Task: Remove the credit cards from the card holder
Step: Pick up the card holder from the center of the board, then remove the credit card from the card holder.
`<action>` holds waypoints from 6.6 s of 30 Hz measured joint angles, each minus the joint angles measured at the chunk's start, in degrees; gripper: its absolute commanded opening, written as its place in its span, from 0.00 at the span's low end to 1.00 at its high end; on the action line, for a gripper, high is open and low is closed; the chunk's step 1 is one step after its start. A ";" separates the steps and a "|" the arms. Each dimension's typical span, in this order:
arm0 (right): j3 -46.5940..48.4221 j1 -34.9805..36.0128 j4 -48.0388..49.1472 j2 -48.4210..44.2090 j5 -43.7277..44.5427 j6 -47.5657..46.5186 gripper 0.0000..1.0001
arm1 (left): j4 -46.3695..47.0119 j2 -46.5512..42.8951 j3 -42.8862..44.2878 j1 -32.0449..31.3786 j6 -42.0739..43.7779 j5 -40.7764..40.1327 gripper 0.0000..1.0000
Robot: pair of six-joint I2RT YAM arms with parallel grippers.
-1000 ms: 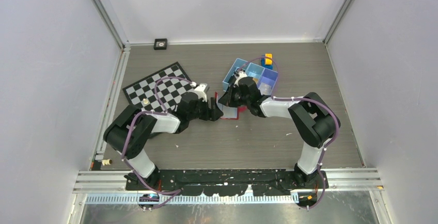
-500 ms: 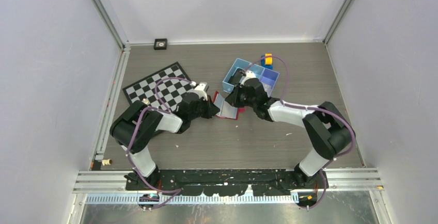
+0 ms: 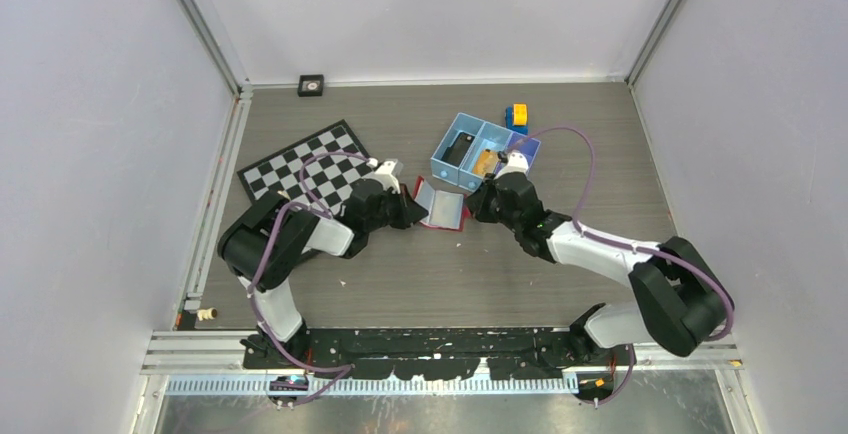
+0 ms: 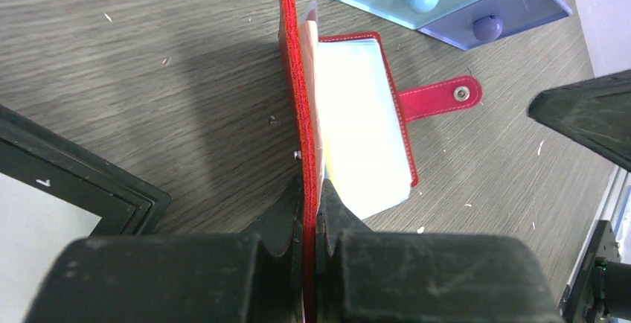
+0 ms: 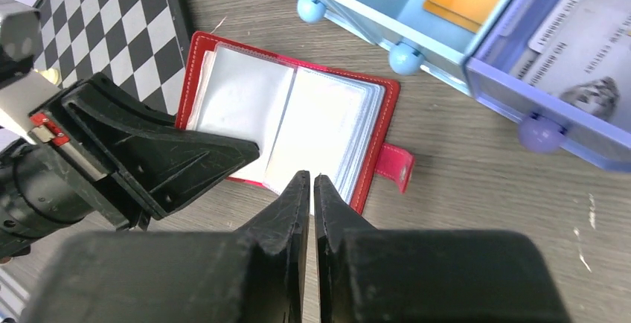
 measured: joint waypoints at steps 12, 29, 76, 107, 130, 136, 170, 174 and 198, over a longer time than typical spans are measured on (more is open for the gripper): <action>-4.20 -0.13 0.20 -6.25 1.88 3.80 0.61 | -1.46 3.65 4.42 0.04 -2.73 2.45 0.00; -8.31 -0.37 -1.57 -8.28 3.15 9.44 0.79 | 18.14 8.07 -4.96 0.04 -11.80 7.04 0.00; -5.40 -0.35 3.21 1.53 -2.12 3.30 0.11 | 6.62 8.50 3.69 -1.09 -5.40 3.30 0.00; -19.19 -0.20 28.72 -5.99 -13.38 14.80 0.89 | 33.59 -5.66 -9.62 5.70 -31.12 9.20 0.00; -22.10 0.39 54.55 3.78 -18.75 23.37 0.89 | 26.71 -16.94 -11.67 3.39 -30.97 6.01 0.00; -26.36 0.39 50.77 -8.17 -13.42 21.75 0.94 | 26.05 -17.59 -11.82 3.32 -30.97 5.79 0.00; -21.38 3.54 50.75 0.07 -10.84 22.97 0.94 | 25.51 -20.76 -11.82 2.16 -33.31 5.77 0.00; -19.87 3.87 54.64 4.48 -11.76 24.79 0.71 | 25.53 -20.81 -11.82 1.99 -34.05 5.90 0.00; -18.43 4.13 32.87 -13.38 -10.99 20.13 0.01 | 34.38 -6.12 -10.95 2.01 -34.38 5.20 0.41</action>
